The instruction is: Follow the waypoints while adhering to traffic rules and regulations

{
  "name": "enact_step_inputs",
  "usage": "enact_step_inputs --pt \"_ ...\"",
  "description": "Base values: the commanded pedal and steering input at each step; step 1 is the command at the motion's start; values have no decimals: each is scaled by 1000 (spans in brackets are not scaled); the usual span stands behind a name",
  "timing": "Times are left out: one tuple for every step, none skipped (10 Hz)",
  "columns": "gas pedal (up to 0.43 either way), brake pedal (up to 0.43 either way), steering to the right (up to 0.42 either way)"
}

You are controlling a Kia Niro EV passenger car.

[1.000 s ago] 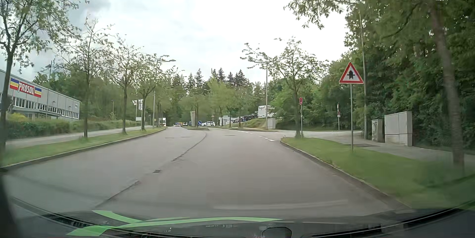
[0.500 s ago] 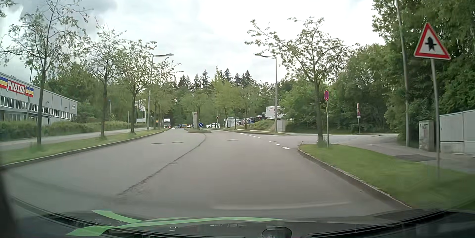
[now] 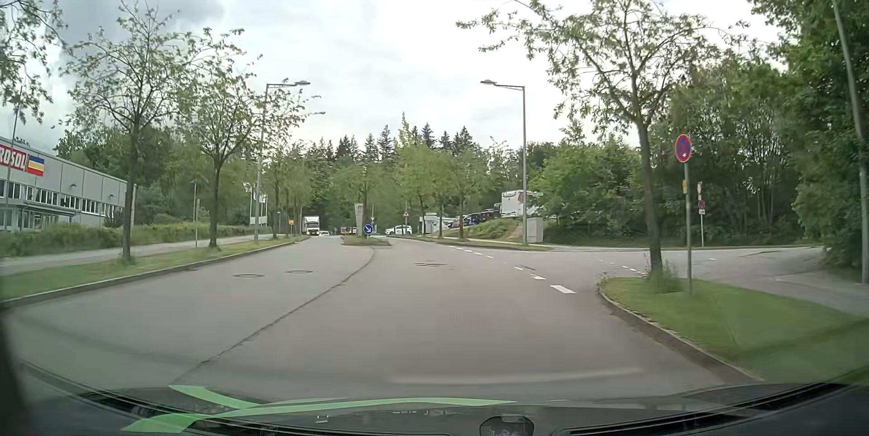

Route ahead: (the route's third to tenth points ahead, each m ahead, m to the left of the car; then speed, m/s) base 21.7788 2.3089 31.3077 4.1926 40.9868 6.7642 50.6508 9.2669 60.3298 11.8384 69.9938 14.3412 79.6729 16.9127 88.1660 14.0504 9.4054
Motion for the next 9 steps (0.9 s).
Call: enact_step_inputs --pt "130 0 -22" --pt "130 0 -21" --pt "130 0 -21" --pt "130 0 -22" --pt "130 0 -21" --pt "130 0 -21" --pt "130 0 -22" --pt "130 0 -22" --pt "130 0 -21"
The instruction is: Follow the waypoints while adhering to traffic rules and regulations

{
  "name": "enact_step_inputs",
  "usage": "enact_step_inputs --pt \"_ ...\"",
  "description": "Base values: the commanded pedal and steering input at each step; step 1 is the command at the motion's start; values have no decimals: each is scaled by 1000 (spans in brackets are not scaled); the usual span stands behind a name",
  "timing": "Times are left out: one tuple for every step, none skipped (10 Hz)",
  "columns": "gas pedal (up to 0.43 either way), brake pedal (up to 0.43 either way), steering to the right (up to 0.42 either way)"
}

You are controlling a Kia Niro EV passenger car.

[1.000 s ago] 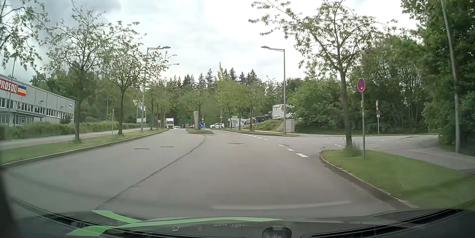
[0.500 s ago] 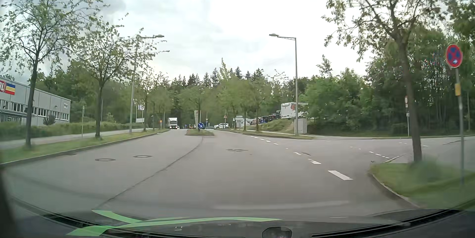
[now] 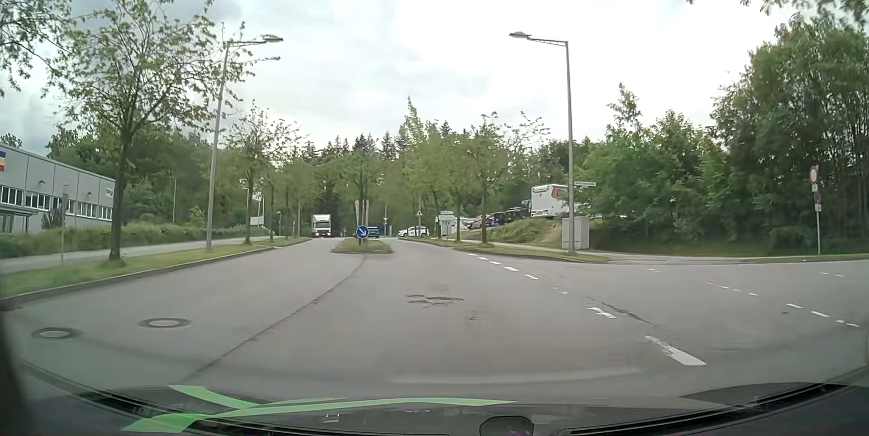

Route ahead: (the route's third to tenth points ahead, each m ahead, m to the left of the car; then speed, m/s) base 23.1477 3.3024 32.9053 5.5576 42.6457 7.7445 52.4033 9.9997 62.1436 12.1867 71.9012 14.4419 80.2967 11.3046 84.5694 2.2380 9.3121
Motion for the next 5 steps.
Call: enact_step_inputs --pt "130 0 -22" --pt "130 0 -22" --pt "130 0 -21" --pt "130 0 -21" --pt "130 0 -22"
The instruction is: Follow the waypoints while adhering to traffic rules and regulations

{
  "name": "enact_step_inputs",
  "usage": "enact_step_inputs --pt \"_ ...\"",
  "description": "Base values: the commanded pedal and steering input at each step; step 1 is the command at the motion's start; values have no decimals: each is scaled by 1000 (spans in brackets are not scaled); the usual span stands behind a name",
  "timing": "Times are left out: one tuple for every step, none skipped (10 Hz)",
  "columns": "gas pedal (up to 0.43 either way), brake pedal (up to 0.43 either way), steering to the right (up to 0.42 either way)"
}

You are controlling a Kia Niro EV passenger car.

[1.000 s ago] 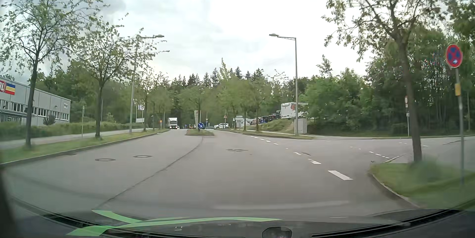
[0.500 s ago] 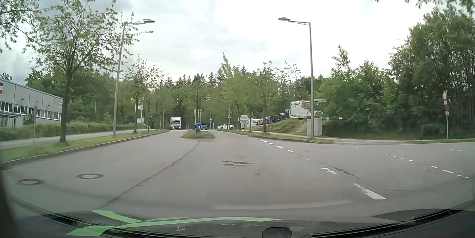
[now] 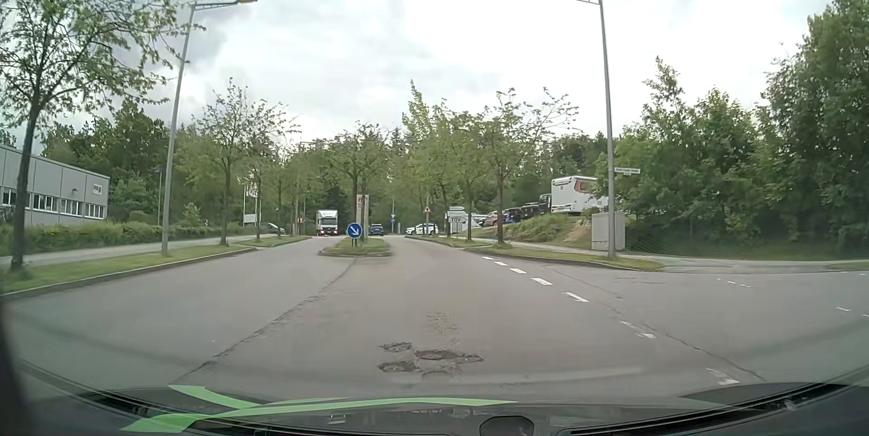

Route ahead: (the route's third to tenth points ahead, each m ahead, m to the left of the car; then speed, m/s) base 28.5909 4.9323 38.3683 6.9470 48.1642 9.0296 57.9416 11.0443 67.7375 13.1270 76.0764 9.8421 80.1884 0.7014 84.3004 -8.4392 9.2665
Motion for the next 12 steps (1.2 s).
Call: enact_step_inputs --pt "130 0 -22" --pt "130 0 -22" --pt "130 0 -21" --pt "130 0 -22" --pt "130 0 -22" --pt "130 0 -21" --pt "130 0 -21" --pt "130 0 -22" --pt "130 0 -22" --pt "118 0 -22" --pt "118 0 -21" --pt "118 0 -21"
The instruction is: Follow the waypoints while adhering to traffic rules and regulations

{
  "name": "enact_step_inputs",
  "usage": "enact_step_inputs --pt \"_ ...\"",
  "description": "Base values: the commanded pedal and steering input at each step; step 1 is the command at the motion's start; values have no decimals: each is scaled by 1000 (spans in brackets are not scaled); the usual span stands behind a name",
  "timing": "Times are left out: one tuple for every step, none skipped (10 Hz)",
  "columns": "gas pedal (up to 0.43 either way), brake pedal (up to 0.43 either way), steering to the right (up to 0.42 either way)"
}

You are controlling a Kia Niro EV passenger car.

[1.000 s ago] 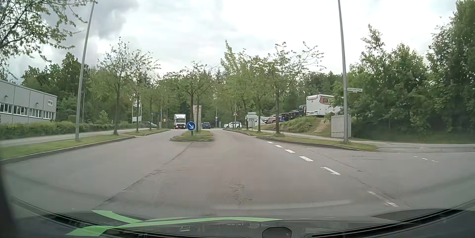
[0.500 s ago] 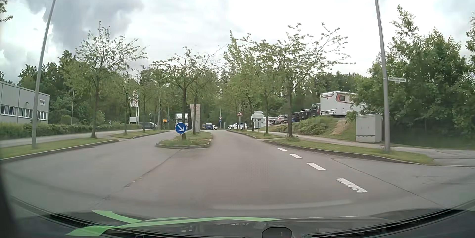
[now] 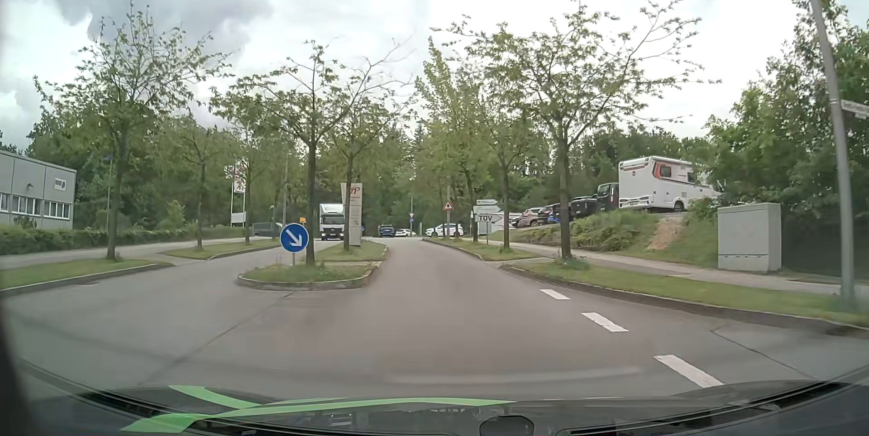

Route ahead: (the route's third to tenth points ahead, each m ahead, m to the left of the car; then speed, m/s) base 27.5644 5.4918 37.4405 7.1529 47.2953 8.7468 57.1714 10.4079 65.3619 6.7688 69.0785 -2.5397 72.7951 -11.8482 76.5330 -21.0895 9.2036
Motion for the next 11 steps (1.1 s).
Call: enact_step_inputs --pt "87 0 -22" --pt "0 0 -22" --pt "0 0 -21" --pt "0 0 -22" --pt "0 0 -21" --pt "0 0 -23" --pt "0 0 -25" --pt "0 0 -28" --pt "0 0 -29" --pt "0 0 -28" --pt "0 0 -25"
